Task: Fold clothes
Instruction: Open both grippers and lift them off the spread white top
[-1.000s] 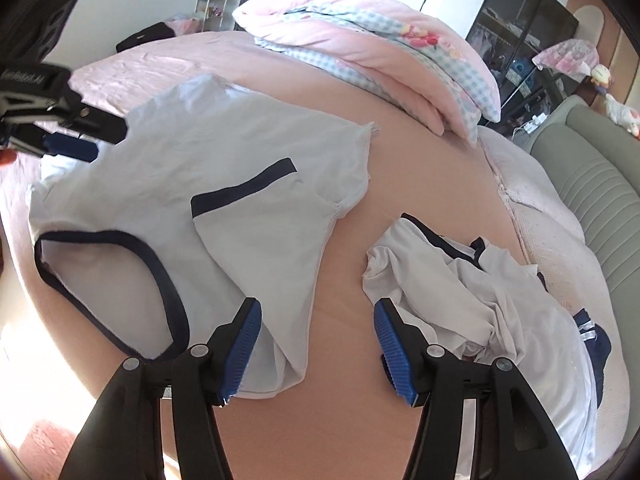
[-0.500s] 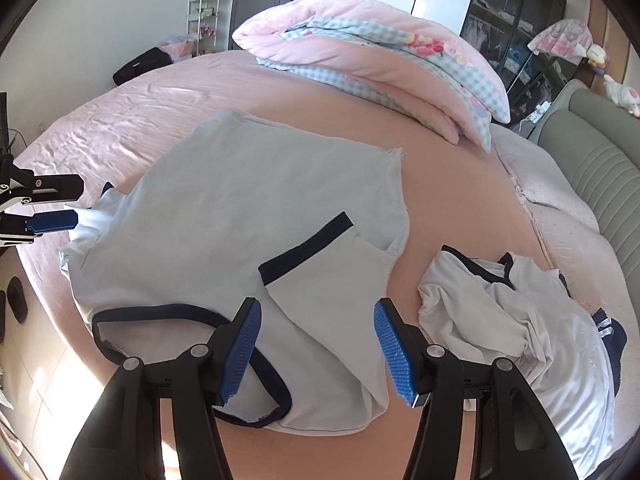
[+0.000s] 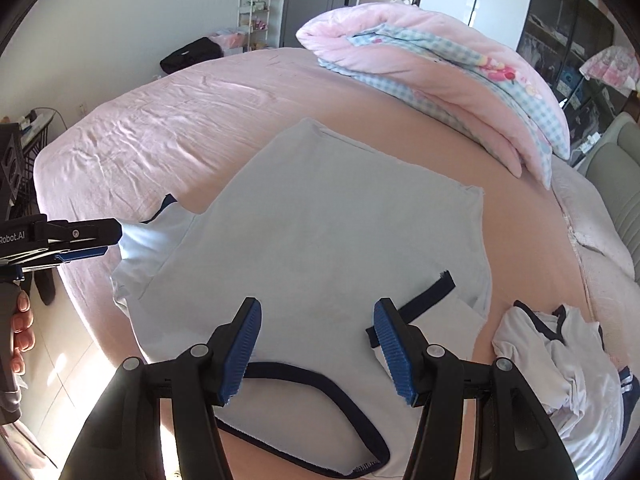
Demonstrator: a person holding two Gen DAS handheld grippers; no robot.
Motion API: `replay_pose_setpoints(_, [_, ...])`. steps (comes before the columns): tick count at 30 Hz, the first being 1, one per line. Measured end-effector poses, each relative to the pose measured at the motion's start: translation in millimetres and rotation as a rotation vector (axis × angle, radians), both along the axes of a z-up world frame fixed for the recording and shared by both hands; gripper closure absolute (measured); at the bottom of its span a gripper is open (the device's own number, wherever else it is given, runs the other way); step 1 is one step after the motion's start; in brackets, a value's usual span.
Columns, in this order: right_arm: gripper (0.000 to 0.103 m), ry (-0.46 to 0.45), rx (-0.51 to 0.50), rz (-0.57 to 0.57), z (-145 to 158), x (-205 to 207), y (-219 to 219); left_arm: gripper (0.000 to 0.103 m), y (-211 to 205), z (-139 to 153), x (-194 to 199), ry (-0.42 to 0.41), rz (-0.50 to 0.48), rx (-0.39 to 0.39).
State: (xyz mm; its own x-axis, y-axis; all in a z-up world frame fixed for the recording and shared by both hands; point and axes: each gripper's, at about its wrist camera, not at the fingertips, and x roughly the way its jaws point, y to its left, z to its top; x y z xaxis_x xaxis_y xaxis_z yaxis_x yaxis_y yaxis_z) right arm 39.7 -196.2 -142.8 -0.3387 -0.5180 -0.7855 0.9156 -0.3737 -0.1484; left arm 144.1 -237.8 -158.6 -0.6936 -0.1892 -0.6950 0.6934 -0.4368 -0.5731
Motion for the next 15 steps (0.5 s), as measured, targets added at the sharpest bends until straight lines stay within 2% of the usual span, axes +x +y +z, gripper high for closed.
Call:
replay_pose_setpoints(3, [0.045,0.022,0.011,0.045,-4.7,13.4,-17.0,0.034,-3.6,-5.4,5.0,-0.046,0.012,0.006])
replay_pose_setpoints(6, [0.045,0.019,0.019,0.077,-13.0,25.3,-30.6,0.034,-8.4,-14.9,14.9,-0.038,0.025,0.062])
replay_pose_setpoints(12, [0.045,-0.113,0.018,0.066,-31.2,38.1,-44.9,0.034,-13.8,-25.7,30.4,-0.046,0.054,0.098])
replay_pose_setpoints(15, [0.045,-0.130,0.017,0.079,-34.2,49.2,-47.3,0.034,-21.9,-37.3,30.8,-0.052,0.067,0.137])
